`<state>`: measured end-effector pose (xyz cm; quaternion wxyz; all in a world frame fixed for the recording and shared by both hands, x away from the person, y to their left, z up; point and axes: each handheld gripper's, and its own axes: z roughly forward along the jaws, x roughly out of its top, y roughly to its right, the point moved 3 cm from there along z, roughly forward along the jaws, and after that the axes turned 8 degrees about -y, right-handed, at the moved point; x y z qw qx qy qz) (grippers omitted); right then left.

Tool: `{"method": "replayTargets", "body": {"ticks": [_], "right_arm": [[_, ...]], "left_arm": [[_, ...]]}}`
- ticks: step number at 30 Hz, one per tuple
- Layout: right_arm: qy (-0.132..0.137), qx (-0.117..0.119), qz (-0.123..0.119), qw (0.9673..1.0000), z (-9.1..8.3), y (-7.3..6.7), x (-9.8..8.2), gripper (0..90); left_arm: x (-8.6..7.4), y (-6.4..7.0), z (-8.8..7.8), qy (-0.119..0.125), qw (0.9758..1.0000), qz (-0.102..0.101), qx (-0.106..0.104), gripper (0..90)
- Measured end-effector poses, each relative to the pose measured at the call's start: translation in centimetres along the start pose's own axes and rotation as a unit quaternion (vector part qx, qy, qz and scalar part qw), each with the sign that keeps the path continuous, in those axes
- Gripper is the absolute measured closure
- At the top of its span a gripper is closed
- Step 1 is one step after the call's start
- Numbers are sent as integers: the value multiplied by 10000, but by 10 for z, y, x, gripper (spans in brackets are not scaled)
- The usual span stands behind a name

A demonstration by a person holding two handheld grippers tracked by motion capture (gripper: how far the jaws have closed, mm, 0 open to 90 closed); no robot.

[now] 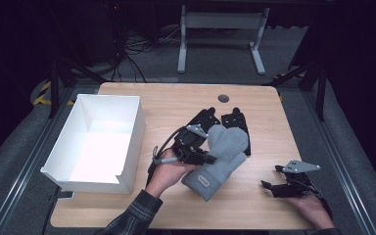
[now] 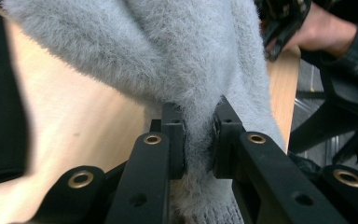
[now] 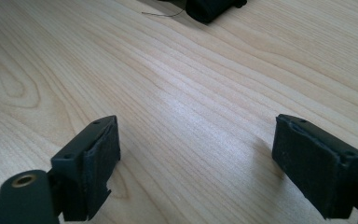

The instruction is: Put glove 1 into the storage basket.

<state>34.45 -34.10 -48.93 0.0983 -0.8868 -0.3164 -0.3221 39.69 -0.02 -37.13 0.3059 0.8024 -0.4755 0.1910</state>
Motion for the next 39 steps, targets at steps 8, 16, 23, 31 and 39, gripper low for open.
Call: {"method": "replayTargets", "body": {"ticks": [8, 16, 23, 31, 39], "right_arm": [[-2, 2, 0, 10000, 0, 0, 0, 152], [-5, 4, 4, 10000, 0, 0, 0, 152], [-9, 9, 2, 10000, 0, 0, 0, 151], [-10, 7, 5, 10000, 0, 0, 0, 150], [-5, 7, 22, 10000, 1, 0, 1, 148]], "left_arm": [[7, -10, -58, 260, 9987, -135, 407, 801], [6, -22, -119, 439, 9952, -327, 806, 801], [-7, -34, -168, 520, 9899, -566, 1195, 800], [-37, -51, -212, 651, 9817, -1016, 1474, 800], [-78, -72, -238, 734, 9703, -1515, 1736, 800]]}}
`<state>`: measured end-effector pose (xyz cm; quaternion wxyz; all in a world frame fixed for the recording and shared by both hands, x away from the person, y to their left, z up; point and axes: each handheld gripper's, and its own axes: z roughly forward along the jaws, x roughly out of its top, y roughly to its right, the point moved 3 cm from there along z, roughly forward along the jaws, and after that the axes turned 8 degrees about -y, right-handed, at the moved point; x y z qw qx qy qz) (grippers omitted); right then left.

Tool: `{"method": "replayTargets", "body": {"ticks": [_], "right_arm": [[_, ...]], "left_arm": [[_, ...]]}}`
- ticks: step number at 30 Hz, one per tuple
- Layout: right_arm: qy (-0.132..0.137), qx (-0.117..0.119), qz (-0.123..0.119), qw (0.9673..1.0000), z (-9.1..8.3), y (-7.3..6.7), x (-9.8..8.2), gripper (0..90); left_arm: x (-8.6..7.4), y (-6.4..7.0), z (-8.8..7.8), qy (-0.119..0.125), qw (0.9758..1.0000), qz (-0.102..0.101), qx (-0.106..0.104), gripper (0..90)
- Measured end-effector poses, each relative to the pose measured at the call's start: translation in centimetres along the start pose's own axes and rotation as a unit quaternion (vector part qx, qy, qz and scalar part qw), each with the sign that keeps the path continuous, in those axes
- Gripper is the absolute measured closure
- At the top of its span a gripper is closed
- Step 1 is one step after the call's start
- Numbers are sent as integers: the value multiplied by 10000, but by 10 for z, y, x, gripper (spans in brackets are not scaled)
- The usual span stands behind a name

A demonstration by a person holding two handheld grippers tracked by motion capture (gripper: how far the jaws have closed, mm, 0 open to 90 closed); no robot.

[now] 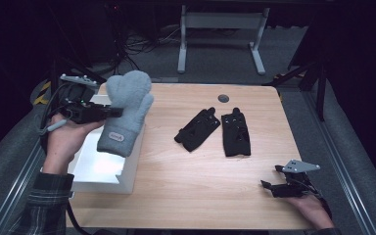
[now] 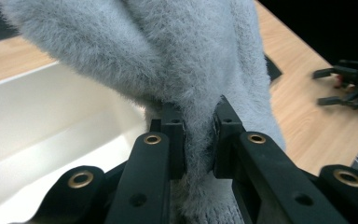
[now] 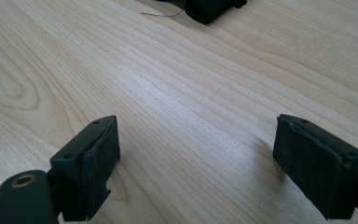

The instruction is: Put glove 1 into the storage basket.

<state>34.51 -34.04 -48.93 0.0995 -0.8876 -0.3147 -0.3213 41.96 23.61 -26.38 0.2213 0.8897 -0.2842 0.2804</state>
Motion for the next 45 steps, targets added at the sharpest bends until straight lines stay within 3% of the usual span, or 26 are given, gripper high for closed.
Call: {"method": "replayTargets", "body": {"ticks": [6, 15, 24, 28, 30, 35, 38, 41, 43, 45], "right_arm": [[4, -1, 2, 10000, 0, 0, 0, 148], [2, -7, -1, 10000, 0, 0, 0, 148], [4, -5, -5, 10000, 0, 0, 0, 148], [4, -5, -4, 10000, 0, 0, 0, 148], [4, -5, -4, 10000, 0, 0, 0, 148], [4, -5, -5, 10000, 0, 0, 0, 148], [5, -5, -5, 10000, 0, 0, 0, 148], [4, -6, -5, 10000, 0, 0, 0, 148], [4, -5, -5, 10000, 0, 0, 0, 148], [6, -3, -1, 10000, 0, 0, 0, 147]], "left_arm": [[-26, -30, 5, -78, 9991, -420, 44, 800], [-60, -59, 39, -327, 9952, -907, -153, 800], [-86, -80, 87, -786, 9878, -1292, -367, 797], [-96, -92, 105, -1011, 9824, -1511, -422, 788], [-100, -98, 111, -1060, 9813, -1582, -280, 767], [-105, -107, 114, -1253, 9761, -1746, 336, 665], [-104, -106, 112, -1329, 9730, -1738, 733, 523], [-100, -103, 106, -1180, 9744, -1711, 854, 410], [-96, -101, 99, -1037, 9767, -1633, 934, 374], [-92, -98, 91, -895, 9792, -1589, 888, 345]]}}
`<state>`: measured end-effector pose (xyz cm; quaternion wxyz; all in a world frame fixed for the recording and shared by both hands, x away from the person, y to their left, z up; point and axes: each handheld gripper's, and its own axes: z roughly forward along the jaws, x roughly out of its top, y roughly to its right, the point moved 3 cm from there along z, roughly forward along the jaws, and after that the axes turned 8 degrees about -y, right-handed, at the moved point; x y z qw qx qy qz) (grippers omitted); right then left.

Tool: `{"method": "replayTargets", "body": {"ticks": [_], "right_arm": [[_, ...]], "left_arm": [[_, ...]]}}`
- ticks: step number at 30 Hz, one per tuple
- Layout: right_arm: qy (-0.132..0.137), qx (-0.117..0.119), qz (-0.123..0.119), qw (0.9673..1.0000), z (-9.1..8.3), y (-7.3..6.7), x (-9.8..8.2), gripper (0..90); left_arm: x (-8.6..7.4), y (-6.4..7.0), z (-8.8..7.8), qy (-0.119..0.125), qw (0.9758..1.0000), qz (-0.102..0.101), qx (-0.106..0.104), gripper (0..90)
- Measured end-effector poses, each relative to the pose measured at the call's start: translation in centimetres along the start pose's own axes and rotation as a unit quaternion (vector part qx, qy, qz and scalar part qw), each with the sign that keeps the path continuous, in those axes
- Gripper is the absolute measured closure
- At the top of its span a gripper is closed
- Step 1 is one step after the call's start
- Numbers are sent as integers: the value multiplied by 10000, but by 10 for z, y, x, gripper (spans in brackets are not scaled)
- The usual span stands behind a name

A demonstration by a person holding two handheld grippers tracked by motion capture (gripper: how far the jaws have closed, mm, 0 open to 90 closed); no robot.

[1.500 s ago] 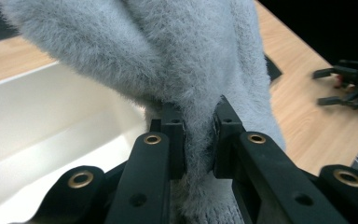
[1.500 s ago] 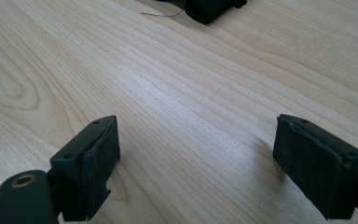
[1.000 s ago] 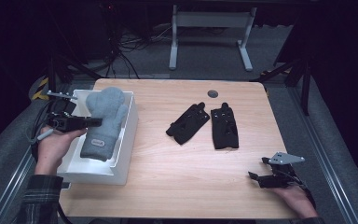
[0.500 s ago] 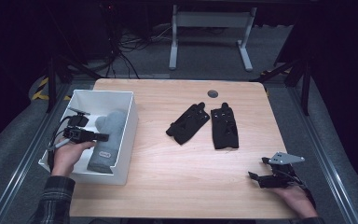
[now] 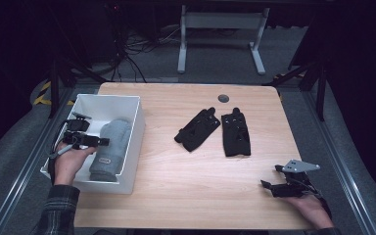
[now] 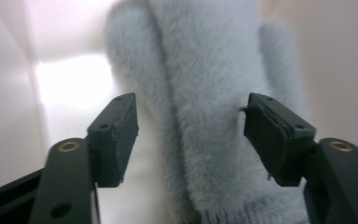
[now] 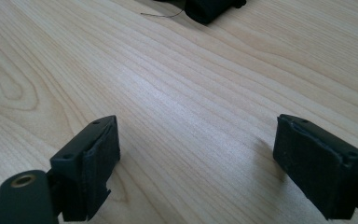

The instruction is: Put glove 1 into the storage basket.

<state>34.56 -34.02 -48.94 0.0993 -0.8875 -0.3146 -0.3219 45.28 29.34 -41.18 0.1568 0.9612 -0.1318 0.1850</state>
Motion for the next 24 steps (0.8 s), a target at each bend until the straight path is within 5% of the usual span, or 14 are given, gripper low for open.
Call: {"method": "replayTargets", "body": {"ticks": [10, 24], "right_arm": [[-17, -52, 1, 10000, 1, 0, 1, 129], [-2, 20, -84, 10000, 1, -1, 2, 152]], "left_arm": [[13, 40, -38, 568, 9962, 600, -261, 285], [28, 127, -39, 896, 9779, 1665, -890, 275]]}}
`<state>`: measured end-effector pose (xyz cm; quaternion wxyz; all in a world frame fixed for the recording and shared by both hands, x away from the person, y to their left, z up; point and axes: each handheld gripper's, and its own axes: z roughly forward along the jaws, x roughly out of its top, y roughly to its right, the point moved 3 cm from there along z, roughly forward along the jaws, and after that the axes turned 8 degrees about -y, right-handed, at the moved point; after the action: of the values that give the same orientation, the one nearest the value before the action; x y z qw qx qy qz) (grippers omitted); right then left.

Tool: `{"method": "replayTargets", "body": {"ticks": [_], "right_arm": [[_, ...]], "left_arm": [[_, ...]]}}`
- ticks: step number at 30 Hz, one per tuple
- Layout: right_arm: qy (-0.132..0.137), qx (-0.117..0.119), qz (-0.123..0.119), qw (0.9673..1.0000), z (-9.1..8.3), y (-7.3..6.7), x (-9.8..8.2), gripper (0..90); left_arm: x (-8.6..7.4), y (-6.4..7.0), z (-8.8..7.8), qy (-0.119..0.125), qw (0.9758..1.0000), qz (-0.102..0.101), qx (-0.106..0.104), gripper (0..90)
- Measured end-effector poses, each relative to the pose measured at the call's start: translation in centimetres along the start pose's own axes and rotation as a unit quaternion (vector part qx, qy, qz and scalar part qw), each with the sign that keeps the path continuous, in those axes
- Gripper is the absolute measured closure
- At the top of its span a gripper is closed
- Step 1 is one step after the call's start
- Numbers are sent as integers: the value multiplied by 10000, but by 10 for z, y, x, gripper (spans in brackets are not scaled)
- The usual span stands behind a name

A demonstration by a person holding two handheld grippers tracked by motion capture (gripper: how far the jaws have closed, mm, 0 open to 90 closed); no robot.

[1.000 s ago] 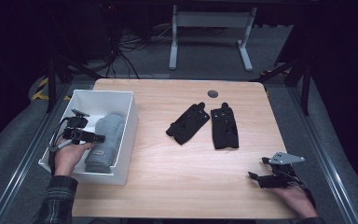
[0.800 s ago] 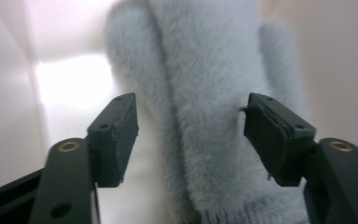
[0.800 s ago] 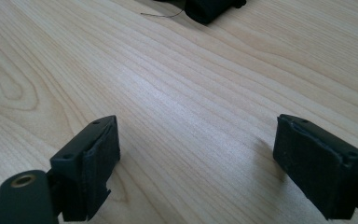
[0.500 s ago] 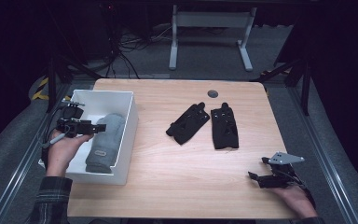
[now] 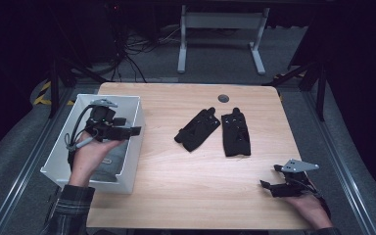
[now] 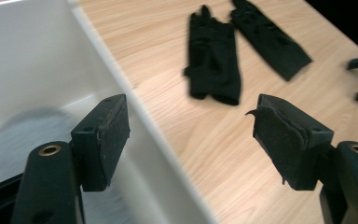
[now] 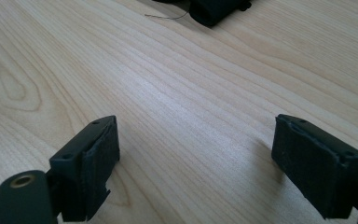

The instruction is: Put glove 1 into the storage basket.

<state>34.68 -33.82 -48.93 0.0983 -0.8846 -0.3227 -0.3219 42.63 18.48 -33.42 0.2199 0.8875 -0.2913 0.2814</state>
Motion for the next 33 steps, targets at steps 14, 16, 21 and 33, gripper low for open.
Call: {"method": "replayTargets", "body": {"ticks": [14, 16, 21, 33], "right_arm": [[-195, 47, -11, 9998, 1, -3, 11, 182], [-172, 48, 11, 9998, 0, -2, 13, 188], [-147, 74, -7, 9999, 2, -1, 19, 202], [-44, 96, -125, 9999, 10, 1, 43, 262]], "left_arm": [[9, 68, 57, -233, 9950, 895, -369, 250], [7, 75, 68, -268, 9940, 990, -380, 242], [1, 94, 84, -400, 9914, 1188, -386, 210], [-33, 101, 138, -606, 9884, 1342, -381, 153]]}}
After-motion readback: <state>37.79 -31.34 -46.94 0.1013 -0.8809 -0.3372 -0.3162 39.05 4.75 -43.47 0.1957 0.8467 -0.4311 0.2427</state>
